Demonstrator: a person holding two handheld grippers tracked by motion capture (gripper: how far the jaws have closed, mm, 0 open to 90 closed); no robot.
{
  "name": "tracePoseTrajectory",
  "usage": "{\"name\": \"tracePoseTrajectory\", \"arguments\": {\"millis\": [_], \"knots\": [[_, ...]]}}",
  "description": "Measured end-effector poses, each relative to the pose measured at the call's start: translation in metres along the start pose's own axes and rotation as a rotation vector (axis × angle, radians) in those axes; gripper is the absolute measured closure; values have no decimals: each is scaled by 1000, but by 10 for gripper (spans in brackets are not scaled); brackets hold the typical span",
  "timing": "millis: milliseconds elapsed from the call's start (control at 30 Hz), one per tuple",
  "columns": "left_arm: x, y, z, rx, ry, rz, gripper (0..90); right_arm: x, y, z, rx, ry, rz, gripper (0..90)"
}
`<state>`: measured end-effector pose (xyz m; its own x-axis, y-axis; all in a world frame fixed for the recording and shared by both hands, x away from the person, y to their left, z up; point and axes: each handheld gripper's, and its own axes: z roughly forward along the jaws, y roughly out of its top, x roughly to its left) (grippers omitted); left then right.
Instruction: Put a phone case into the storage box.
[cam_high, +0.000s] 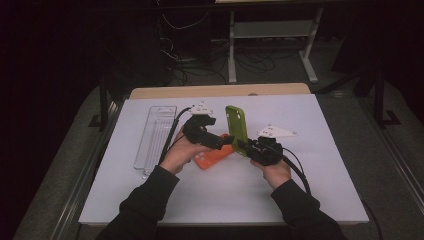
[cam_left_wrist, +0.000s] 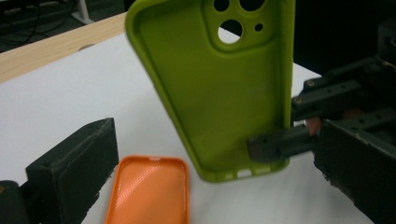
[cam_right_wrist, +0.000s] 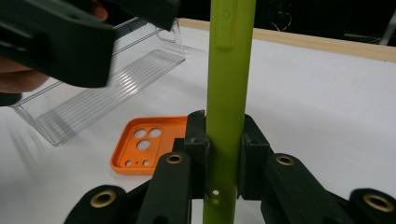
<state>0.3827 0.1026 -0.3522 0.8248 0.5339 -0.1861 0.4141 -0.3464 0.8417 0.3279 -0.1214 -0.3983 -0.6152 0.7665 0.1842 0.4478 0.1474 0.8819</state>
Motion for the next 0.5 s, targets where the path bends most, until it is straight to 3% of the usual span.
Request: {"name": "tracePoseTrajectory", "arguments": {"millis": [500], "knots": [[1,7,23,-67,-19,-28,0,6,2,1,-18,20,-6,758]]}}
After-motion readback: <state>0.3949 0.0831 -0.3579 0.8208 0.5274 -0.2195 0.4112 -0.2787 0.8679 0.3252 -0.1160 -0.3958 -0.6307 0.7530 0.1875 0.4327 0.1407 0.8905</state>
